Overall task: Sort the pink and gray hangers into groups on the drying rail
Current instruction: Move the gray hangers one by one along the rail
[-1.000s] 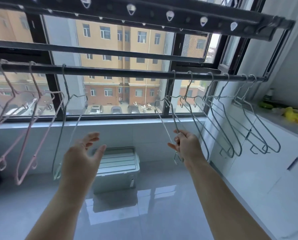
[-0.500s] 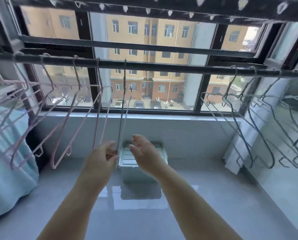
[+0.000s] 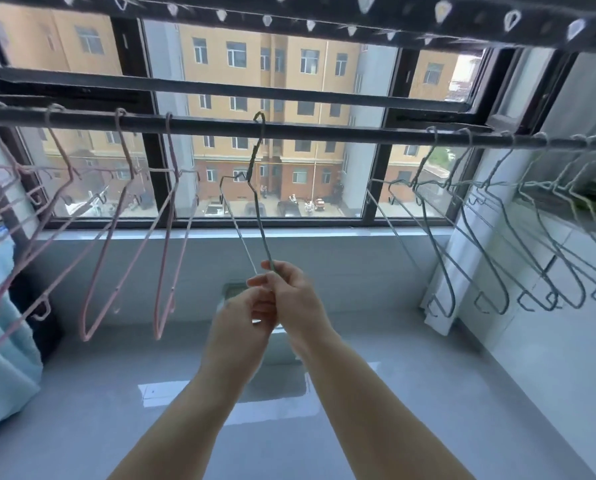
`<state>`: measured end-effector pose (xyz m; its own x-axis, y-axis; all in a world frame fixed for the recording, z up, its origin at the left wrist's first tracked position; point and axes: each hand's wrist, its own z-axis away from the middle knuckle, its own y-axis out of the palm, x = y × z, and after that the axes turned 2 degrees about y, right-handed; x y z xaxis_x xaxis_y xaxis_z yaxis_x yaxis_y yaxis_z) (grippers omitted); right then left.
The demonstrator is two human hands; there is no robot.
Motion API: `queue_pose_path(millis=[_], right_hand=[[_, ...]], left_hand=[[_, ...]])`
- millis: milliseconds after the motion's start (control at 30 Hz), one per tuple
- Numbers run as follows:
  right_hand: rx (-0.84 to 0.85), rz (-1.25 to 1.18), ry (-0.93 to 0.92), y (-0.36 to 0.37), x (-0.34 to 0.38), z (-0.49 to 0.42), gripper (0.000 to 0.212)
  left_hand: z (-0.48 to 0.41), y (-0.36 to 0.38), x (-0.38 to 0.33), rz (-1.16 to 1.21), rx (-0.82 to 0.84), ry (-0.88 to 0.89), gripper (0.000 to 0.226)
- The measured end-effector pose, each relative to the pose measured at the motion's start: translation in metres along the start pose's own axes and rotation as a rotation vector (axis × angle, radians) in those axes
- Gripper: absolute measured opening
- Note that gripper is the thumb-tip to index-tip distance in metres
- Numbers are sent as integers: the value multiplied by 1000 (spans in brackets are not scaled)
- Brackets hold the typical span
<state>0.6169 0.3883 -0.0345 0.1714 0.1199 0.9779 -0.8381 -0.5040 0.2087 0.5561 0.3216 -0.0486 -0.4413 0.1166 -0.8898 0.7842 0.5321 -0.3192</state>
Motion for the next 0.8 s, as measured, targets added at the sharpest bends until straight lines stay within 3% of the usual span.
queue_pose_path(millis=[167,333,800], right_hand=[[-253,234,-163,-53,14,-1,29],[-407,290,-224,-106,31,4,29],[-489,347,-181,-158,39,9,29]], left_hand=[[-10,51,-31,35,94,92,36],[-14,98,-56,113,169,125,48],[-19,158,-60,124,218,125,32]])
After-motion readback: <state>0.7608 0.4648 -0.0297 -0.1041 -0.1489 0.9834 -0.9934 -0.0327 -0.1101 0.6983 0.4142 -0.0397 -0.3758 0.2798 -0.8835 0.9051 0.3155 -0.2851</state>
